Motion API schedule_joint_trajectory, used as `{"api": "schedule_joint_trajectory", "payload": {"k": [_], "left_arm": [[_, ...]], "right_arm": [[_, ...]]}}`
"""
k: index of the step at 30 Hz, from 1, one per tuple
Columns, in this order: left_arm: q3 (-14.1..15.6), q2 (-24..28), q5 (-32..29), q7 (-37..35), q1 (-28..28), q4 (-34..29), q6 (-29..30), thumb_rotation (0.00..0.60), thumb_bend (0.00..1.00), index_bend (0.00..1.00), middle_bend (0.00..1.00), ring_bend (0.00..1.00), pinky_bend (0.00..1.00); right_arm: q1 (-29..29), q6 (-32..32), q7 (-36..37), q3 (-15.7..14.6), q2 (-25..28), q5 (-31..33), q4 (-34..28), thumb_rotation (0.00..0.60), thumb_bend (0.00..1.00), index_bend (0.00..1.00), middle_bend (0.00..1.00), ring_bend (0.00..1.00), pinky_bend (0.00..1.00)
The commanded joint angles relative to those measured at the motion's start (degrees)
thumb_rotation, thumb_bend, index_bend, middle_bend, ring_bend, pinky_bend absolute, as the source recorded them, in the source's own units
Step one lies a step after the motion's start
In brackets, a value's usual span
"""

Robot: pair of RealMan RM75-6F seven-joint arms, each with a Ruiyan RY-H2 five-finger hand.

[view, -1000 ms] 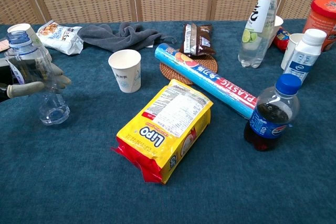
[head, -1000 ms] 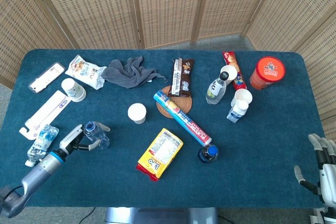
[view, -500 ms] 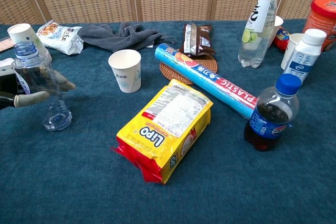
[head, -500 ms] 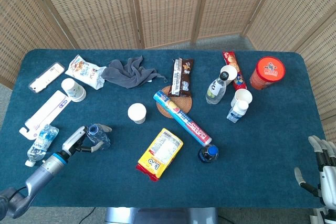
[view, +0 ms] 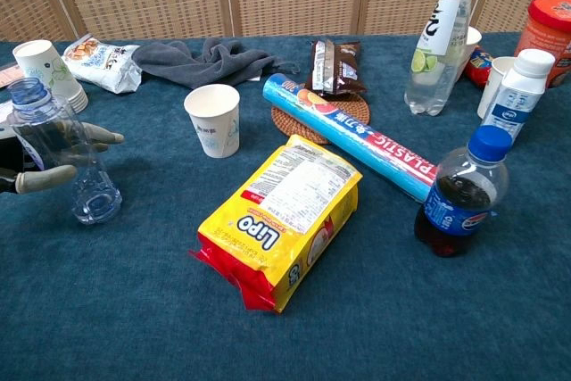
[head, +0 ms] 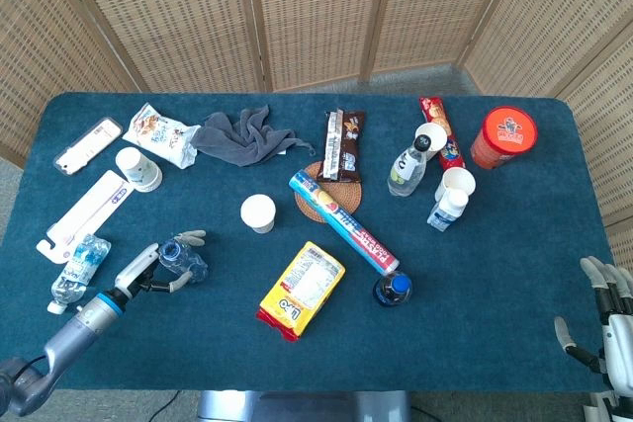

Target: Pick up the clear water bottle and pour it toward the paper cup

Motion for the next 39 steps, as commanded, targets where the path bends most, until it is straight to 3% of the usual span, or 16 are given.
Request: {"api": "schedule_joint_trajectory", "payload": {"k": [1,6,13,24,39], "left_arm": [[0.48,0.35,0.30,0.05,0.01,-0.13,0.07,0.595,0.48,0.17,0.07,0.01,0.03],[0.88,0.71,0.26,0.51,0.37,-0.36,0.66,0.561,0.46,0.10,0.00,0.00,0.01],[1.40,1.51,0.19,1.09,0.97,-0.78,1.48,0.513,0.46,0.03,0.00,0.00,0.00],[2.20,4.84,0.40,2.85,2.22,-3.36,3.76,0.485,0.46,0.00,0.00,0.00,0.00],[5.20,18.54,1.42,10.42,3.65,-13.77,5.57,0.490,0.46,0.00,0.00,0.00,0.00]], "right_arm": [[0.01,0.04,-0.07,0.00,0.02,-0.08,-0.07,0.600,0.42,0.00,0.05,0.00,0.00],[0.13,-0.03,-0.31,-0.01,-0.04,-0.27,-0.21,0.600,0.42,0.00,0.05,0.00,0.00],[0.22,0.08,-0.53,0.06,0.06,-0.49,-0.47,0.600,0.42,0.00,0.05,0.00,0.00],[0.63,-0.36,-0.70,0.17,0.13,-0.49,-0.77,0.600,0.42,0.00,0.05,0.00,0.00],[2.67,-3.11,-1.52,1.20,0.33,0.90,-1.54,0.600,0.42,0.00,0.05,0.00,0.00]]}}
